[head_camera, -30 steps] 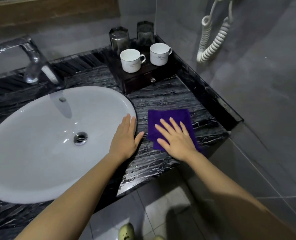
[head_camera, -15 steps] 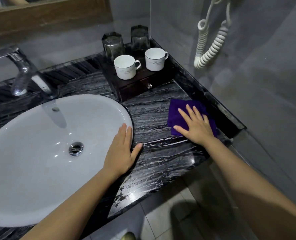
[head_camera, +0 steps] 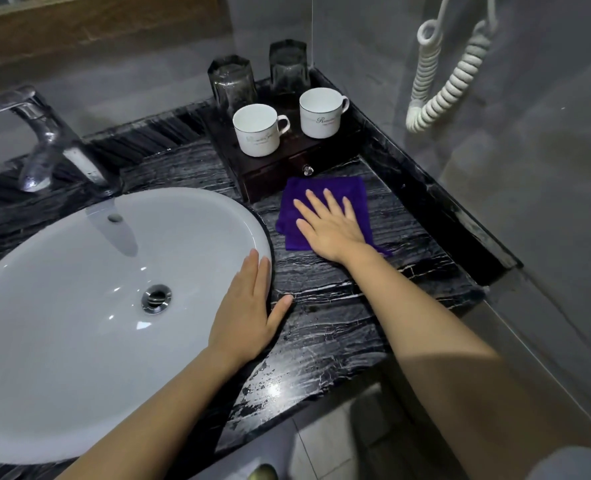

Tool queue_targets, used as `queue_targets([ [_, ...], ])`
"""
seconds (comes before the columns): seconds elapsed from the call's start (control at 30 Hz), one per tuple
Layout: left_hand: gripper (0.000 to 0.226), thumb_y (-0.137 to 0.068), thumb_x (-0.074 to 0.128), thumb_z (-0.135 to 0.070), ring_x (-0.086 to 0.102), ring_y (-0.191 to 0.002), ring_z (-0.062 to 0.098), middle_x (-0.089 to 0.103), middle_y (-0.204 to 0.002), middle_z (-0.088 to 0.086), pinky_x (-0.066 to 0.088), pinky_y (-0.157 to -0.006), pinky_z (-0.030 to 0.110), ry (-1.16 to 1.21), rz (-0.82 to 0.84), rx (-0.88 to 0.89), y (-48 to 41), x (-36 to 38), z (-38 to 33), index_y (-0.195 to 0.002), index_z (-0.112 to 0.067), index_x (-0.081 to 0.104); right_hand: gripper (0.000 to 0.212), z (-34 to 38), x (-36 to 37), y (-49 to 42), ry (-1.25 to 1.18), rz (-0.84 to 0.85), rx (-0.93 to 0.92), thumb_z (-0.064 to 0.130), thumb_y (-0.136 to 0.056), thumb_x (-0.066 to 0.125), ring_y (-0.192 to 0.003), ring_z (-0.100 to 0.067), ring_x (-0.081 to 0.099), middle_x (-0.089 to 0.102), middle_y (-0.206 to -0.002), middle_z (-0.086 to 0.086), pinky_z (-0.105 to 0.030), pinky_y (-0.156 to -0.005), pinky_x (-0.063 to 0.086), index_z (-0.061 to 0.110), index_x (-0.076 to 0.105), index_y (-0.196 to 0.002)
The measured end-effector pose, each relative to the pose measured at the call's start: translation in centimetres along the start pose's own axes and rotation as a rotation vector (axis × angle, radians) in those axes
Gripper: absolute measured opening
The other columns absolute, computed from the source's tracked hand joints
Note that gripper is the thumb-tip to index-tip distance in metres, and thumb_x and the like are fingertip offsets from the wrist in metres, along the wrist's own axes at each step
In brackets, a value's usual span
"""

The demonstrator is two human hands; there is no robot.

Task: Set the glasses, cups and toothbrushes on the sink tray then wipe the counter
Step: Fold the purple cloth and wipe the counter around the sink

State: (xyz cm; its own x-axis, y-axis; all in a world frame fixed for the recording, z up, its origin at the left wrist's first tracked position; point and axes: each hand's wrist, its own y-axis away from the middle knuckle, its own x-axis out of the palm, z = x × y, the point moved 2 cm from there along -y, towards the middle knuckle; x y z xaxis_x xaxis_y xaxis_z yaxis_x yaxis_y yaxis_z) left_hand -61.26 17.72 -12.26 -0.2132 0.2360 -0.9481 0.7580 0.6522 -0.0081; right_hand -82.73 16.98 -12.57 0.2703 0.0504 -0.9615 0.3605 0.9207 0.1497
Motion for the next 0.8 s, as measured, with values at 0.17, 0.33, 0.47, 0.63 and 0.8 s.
queue_targets([
  [0.17,0.084,-0.084,0.012,-0.066,-0.001,-0.148,0.016,-0.003,-0.160,0.008,-0.003,-0.115,0.024,-0.008,0.009,-0.010,0.0,0.0,0.0,-0.149,-0.012,0.004,0.052,2.5,0.7,0.8,0.009,0.019,-0.096,0.045,-0.100,0.015,-0.149,-0.021,-0.010,-0.002,-0.162,0.011,-0.047,-0.120,-0.009,0.037,0.008,-0.150],
  [0.33,0.089,-0.081,0.009,-0.069,-0.003,-0.147,0.016,-0.003,-0.160,0.008,-0.004,-0.115,0.024,0.002,0.024,-0.018,0.0,-0.2,-0.2,-0.149,-0.012,0.004,0.051,3.8,1.0,1.7,-0.025,0.024,-0.146,0.040,-0.101,0.019,-0.149,-0.018,-0.007,0.002,-0.162,0.011,-0.045,-0.120,-0.008,0.033,0.013,-0.151],
  [0.47,0.098,-0.074,-0.001,-0.075,-0.004,-0.147,0.014,-0.005,-0.160,0.007,-0.004,-0.115,0.023,0.048,0.037,-0.020,0.1,-0.3,-0.2,-0.149,-0.012,0.003,0.054,3.6,0.5,0.8,-0.029,0.014,-0.151,0.043,-0.098,0.027,-0.149,-0.019,-0.004,0.004,-0.162,0.009,-0.045,-0.121,-0.005,0.036,0.015,-0.150],
  [0.63,0.088,-0.082,0.016,-0.069,-0.008,-0.142,0.003,-0.010,-0.159,0.000,-0.001,-0.114,0.019,0.082,0.015,-0.029,0.1,-0.3,-0.1,-0.150,-0.016,0.001,0.059,3.4,0.0,-1.4,-0.012,0.042,-0.186,0.047,-0.093,0.032,-0.149,-0.020,-0.005,0.004,-0.162,0.009,-0.049,-0.120,-0.007,0.039,0.014,-0.149],
  [0.8,0.090,-0.079,0.012,-0.070,-0.006,-0.145,0.007,-0.011,-0.159,-0.002,-0.001,-0.114,0.019,0.075,0.003,-0.028,0.1,-0.3,-0.1,-0.150,-0.017,0.001,0.056,3.5,-0.1,-2.4,-0.020,0.040,-0.230,0.041,-0.094,0.031,-0.149,-0.019,-0.005,0.007,-0.161,0.012,-0.051,-0.119,-0.008,0.038,0.017,-0.149],
])
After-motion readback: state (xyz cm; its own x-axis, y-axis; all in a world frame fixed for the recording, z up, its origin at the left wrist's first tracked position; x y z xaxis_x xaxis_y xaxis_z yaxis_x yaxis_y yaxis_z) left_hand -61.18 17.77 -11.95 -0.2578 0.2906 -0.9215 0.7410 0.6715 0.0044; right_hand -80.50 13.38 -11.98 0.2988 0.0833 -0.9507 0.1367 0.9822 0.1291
